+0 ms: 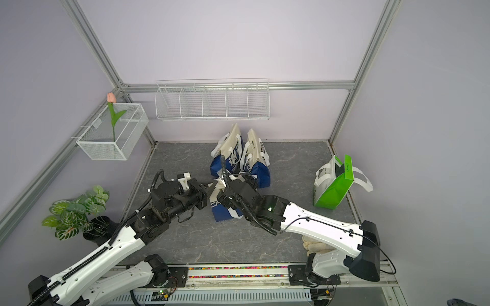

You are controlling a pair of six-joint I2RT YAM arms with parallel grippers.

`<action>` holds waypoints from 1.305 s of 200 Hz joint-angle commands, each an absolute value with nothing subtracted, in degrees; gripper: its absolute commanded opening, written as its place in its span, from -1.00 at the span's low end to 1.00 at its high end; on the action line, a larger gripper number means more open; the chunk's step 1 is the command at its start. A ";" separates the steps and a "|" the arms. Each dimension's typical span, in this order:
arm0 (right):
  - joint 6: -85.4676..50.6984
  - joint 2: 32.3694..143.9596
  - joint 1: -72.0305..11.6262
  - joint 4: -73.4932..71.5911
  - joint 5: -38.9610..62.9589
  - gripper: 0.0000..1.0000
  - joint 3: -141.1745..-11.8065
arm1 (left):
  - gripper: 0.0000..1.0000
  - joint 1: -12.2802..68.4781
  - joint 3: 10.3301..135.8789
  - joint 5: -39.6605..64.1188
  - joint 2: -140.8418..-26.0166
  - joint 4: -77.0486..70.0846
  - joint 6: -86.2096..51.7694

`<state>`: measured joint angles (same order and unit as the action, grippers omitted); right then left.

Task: Open the takeout bag
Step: Open the takeout bag at the center of the board.

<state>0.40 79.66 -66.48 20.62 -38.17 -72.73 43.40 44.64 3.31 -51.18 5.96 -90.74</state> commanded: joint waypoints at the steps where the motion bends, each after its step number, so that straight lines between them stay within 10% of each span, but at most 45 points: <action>1: 3.11 81.89 -65.04 19.28 -40.42 0.93 -74.94 | -1.00 43.07 47.87 4.17 -50.53 4.09 -90.24; 143: -8.00 79.69 -56.43 26.70 -30.15 0.76 -67.54 | -1.00 35.72 47.94 9.93 -45.79 8.28 -90.70; 198: -14.74 69.70 -54.55 22.33 -19.28 1.00 -59.54 | -1.00 35.51 47.80 13.02 -50.34 5.03 -89.30; 261: -22.21 63.17 -42.37 6.19 2.86 0.77 -45.61 | -1.00 35.51 47.35 13.44 -53.30 5.82 -86.31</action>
